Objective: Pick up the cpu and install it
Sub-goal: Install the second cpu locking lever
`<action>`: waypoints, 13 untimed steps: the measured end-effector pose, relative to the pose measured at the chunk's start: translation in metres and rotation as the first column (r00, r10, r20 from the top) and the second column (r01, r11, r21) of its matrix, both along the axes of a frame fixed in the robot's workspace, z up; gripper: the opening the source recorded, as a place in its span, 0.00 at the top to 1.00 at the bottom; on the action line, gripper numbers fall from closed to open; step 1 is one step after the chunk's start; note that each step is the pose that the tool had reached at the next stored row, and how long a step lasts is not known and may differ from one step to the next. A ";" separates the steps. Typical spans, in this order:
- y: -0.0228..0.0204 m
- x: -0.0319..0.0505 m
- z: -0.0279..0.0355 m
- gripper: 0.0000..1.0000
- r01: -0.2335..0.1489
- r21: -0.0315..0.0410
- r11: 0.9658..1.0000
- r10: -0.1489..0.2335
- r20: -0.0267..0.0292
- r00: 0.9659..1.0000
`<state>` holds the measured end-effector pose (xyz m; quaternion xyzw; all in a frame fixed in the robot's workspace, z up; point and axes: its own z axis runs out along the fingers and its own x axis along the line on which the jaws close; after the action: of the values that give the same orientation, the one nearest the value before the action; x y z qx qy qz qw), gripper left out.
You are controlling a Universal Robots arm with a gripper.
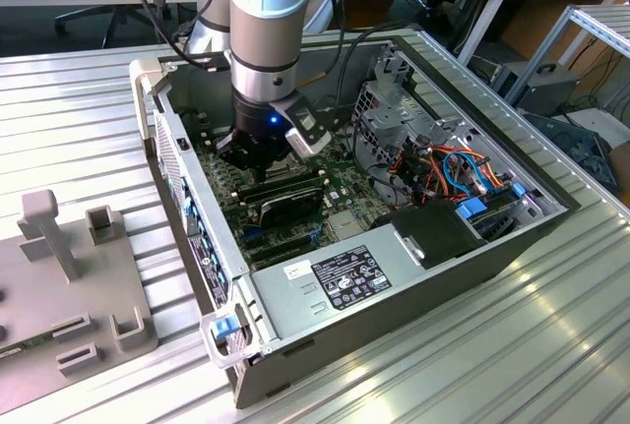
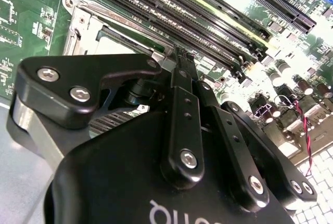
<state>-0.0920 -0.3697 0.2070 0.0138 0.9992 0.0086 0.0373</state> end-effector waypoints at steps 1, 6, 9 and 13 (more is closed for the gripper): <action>0.0001 -0.0003 -0.0001 0.89 0.000 0.000 1.000 0.000 0.002 1.000; 0.0010 -0.0010 -0.0002 0.89 0.000 0.000 1.000 0.000 0.007 1.000; 0.0015 -0.0014 -0.0004 0.89 0.000 0.001 1.000 0.000 0.011 1.000; 0.0015 -0.0046 -0.0013 0.89 0.000 0.011 1.000 0.000 0.023 1.000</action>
<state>-0.0966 -0.3681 0.2057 0.0140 0.9986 0.0142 0.0487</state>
